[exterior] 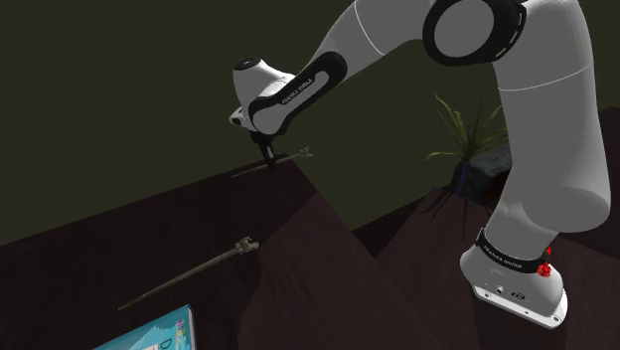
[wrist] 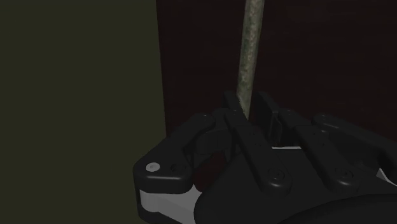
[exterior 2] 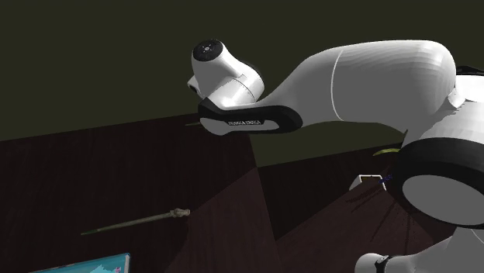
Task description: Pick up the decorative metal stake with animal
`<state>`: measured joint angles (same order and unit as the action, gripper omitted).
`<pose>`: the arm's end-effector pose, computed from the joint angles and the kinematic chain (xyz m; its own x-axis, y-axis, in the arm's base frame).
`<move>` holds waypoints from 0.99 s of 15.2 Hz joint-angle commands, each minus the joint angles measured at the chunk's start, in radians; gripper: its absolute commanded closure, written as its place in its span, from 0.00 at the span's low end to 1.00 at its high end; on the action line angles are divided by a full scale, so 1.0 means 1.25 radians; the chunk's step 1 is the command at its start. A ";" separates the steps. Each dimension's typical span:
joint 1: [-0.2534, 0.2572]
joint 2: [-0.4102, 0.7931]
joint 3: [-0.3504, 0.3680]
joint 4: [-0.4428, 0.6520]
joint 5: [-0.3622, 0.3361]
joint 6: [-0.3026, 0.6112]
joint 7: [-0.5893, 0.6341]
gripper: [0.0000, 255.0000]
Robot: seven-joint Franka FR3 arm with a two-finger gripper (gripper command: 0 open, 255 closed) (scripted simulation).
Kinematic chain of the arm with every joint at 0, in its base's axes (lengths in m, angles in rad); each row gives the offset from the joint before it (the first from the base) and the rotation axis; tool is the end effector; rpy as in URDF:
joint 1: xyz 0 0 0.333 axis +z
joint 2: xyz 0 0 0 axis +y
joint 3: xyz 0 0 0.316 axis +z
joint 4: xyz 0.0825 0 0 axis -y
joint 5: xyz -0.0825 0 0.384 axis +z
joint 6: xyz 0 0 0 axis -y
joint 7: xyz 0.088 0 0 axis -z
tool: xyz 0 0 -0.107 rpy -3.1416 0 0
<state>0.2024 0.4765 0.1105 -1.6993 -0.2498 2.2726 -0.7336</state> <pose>0.6507 0.1955 0.3294 0.3802 0.9242 -0.0361 0.9129 -0.3687 0.1753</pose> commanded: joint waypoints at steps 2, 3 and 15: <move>-0.001 0.003 -0.002 -0.002 -0.001 0.003 0.001 1.00; -0.001 0.003 -0.002 -0.001 -0.001 0.003 0.001 1.00; -0.003 -0.034 0.005 0.032 0.013 -0.066 -0.016 1.00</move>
<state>0.1962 0.4425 0.1137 -1.6657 -0.2362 2.2019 -0.7523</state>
